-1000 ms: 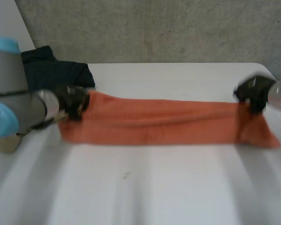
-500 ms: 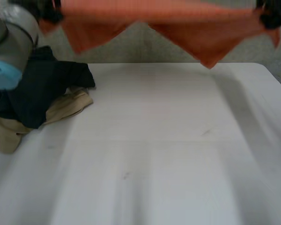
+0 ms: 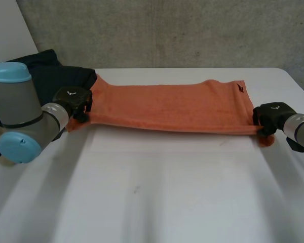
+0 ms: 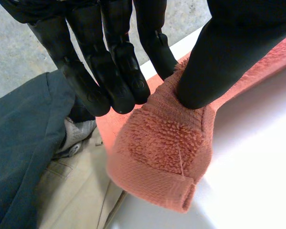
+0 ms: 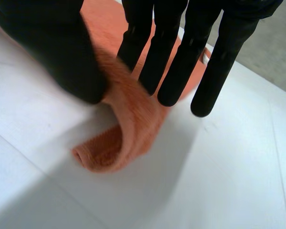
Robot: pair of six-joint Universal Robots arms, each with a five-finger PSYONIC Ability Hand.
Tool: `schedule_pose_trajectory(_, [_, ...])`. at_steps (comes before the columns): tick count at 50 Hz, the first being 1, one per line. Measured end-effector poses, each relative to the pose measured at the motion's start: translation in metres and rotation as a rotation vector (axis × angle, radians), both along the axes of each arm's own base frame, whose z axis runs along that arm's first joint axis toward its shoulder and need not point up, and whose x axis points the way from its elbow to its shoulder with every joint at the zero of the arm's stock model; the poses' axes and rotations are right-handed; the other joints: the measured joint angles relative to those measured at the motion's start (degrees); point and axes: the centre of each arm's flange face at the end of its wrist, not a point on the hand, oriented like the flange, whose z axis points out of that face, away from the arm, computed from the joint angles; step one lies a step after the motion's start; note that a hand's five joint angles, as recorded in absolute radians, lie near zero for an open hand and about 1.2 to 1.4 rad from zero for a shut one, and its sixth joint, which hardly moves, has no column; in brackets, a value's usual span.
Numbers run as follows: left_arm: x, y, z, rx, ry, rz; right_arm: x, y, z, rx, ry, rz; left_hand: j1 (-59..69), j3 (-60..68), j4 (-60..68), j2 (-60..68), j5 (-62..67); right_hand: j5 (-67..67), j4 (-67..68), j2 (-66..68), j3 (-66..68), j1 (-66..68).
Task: Fold the laundry.
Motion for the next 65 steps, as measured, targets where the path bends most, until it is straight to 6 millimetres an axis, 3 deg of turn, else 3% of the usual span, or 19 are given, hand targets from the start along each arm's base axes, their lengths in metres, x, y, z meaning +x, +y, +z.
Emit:
schedule_pose_trajectory(2, [0.0, 0.001, 0.003, -0.005, 0.002, -0.004, -0.006, 0.001, 0.0, 0.017, -0.023, -0.058, 0.0, 0.0, 0.0, 0.0, 0.0, -16.3, -15.6, -16.1, -15.8, -17.1])
schedule_pose_trajectory(9, [0.0, 0.005, 0.007, -0.008, 0.005, -0.01, -0.019, 0.002, 0.003, 0.034, -0.07, -0.178, 0.0, 0.0, 0.0, 0.0, 0.0, -28.2, -26.7, -25.4, -26.5, -26.8])
schedule_pose_trajectory(14, [0.001, 0.009, 0.006, 0.001, 0.001, -0.011, -0.027, 0.004, 0.006, 0.03, -0.069, -0.221, 0.0, 0.0, 0.0, 0.0, 0.0, -24.3, -23.9, -23.7, -23.7, -24.3])
schedule_pose_trajectory(18, [0.003, 0.013, 0.005, 0.013, -0.007, -0.009, -0.033, 0.005, 0.007, 0.027, -0.064, -0.227, 0.0, 0.0, 0.0, 0.0, 0.0, -2.1, -1.1, -0.4, -1.0, -1.5])
schedule_pose_trajectory(21, [0.006, 0.015, 0.005, 0.022, -0.016, -0.005, -0.034, 0.005, 0.008, 0.029, -0.064, -0.211, 0.0, 0.0, 0.0, 0.0, 0.0, 3.9, 5.0, 4.7, 4.6, 2.2])
schedule_pose_trajectory(32, [0.024, 0.036, 0.003, 0.108, -0.101, 0.001, -0.046, 0.015, 0.019, 0.058, 0.016, -0.102, 0.0, 0.0, 0.0, 0.0, 0.0, 3.9, 5.6, 4.7, 4.9, 2.2])
schedule_pose_trajectory(39, [0.041, 0.074, -0.002, 0.295, -0.219, -0.055, -0.069, 0.05, 0.04, 0.205, 0.265, 0.108, 0.0, 0.0, 0.0, 0.0, 0.0, 3.9, 5.5, 4.6, 4.9, 2.2])
schedule_pose_trajectory(43, [0.045, 0.083, 0.0, 0.326, -0.241, -0.091, -0.072, 0.057, 0.044, 0.235, 0.283, 0.147, 0.0, 0.0, 0.0, 0.0, 0.0, -16.6, -15.6, -16.9, -15.9, -17.6])
schedule_pose_trajectory(50, [0.04, 0.068, 0.01, 0.259, -0.208, -0.082, -0.071, 0.043, 0.038, 0.166, 0.099, -0.005, 0.0, 0.0, 0.0, 0.0, 0.0, -33.0, -31.4, -31.4, -31.5, -32.0])
schedule_pose_trajectory(58, [0.029, 0.043, 0.025, 0.194, -0.129, -0.027, -0.056, 0.03, 0.027, 0.118, -0.143, -0.126, 0.0, 0.0, 0.0, 0.0, 0.0, -35.0, -33.4, -33.2, -33.2, -33.1])
schedule_pose_trajectory(65, [0.02, 0.025, 0.041, 0.139, -0.072, 0.008, -0.033, 0.026, 0.006, 0.105, -0.144, -0.087, 0.0, 0.0, 0.0, 0.0, 0.0, -35.0, -33.4, -33.2, -33.2, -33.1])
